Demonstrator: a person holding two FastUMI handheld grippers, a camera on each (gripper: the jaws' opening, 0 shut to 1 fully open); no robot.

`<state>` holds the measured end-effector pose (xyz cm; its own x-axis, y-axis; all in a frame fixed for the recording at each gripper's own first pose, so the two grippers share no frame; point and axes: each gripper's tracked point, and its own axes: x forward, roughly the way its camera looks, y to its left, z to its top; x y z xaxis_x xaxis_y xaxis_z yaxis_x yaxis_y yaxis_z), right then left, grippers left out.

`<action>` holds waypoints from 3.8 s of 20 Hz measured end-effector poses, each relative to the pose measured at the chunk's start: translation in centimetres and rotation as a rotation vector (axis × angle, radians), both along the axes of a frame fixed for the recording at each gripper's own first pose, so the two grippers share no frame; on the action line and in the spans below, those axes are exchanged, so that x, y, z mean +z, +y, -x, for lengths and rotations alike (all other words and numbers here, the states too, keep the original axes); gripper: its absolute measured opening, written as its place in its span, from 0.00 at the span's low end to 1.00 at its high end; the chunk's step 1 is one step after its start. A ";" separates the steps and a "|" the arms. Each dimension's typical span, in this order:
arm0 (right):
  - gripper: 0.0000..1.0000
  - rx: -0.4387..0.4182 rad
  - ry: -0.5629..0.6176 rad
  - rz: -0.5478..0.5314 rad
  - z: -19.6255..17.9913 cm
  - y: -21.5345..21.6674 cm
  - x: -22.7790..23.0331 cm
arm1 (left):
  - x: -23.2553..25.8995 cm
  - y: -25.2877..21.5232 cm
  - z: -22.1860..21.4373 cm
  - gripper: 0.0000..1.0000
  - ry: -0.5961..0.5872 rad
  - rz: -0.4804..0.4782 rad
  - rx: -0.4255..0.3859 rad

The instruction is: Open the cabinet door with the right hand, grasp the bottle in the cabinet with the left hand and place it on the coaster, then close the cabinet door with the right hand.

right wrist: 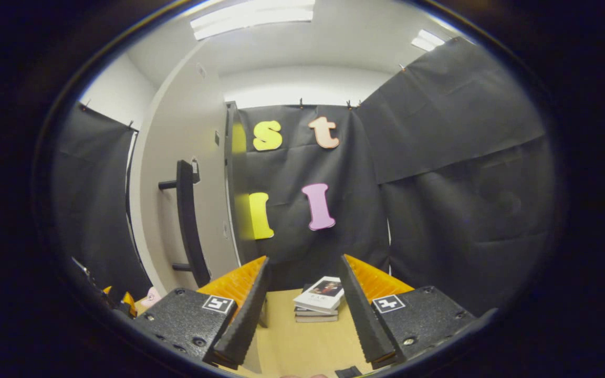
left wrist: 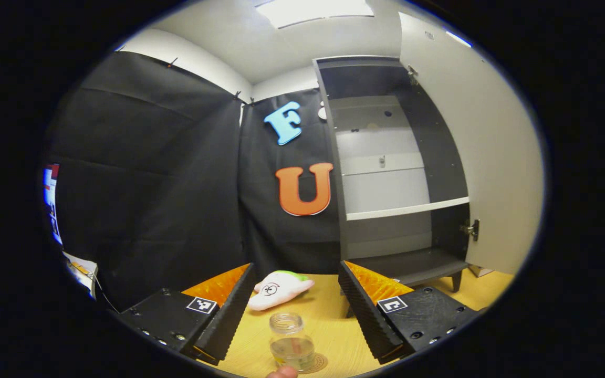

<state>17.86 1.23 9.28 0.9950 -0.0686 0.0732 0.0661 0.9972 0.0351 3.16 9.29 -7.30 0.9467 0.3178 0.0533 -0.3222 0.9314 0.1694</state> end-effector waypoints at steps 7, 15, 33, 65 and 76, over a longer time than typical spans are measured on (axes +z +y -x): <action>0.82 0.040 -0.011 -0.003 -1.4 2.1 -0.9 | 4.8 -3.7 0.4 0.95 0.033 -0.023 -0.098; 0.82 0.099 -0.025 -0.019 -2.9 3.4 -1.5 | 9.8 -8.2 -0.2 0.96 0.037 0.010 -0.201; 0.81 0.264 0.021 0.064 -2.3 9.0 -1.8 | 9.4 -11.3 0.2 0.96 0.038 0.008 -0.283; 0.82 0.630 0.072 0.036 -14.0 37.7 -3.7 | 9.2 -4.2 2.0 0.96 0.028 0.034 -0.168; 0.82 0.447 0.062 0.114 -5.2 26.3 -7.0 | 8.3 -7.4 2.0 0.96 0.049 0.058 -0.235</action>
<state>23.09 27.49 2.26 0.9280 0.3726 -0.0056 -0.3721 0.9258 -0.0669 1.20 1.90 0.99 0.9959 0.0902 -0.0062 -0.0888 0.9883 0.1237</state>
